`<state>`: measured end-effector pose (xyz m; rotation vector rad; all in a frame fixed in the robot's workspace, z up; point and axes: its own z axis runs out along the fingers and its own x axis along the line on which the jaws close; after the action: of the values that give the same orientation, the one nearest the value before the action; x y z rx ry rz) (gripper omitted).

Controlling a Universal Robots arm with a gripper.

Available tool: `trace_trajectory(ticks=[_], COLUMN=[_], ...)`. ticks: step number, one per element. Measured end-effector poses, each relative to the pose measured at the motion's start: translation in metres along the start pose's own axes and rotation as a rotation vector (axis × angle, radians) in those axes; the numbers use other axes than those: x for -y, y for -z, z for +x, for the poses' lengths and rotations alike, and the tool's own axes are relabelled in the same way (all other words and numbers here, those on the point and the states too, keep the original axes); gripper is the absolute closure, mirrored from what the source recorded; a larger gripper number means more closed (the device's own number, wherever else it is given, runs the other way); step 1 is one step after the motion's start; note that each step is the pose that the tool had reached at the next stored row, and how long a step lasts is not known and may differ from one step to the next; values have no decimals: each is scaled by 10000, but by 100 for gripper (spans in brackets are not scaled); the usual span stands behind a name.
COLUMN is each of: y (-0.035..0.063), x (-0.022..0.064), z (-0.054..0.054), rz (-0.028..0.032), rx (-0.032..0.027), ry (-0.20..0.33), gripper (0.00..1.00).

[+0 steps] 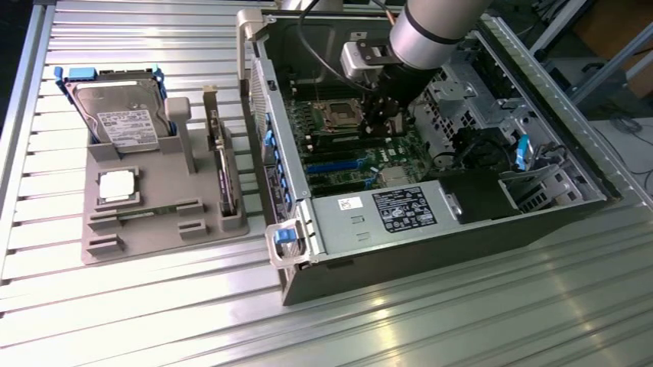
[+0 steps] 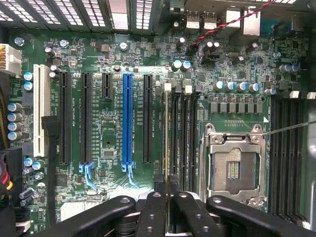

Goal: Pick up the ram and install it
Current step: 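Insert the ram into the slot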

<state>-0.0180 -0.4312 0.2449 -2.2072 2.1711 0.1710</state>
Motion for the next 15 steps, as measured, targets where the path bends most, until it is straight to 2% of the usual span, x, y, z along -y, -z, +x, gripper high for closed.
trace_trajectory(ticks=[15], y=[-120], x=[-1], z=[-27], rz=[1], rx=[1], ry=[-2], gripper=[88])
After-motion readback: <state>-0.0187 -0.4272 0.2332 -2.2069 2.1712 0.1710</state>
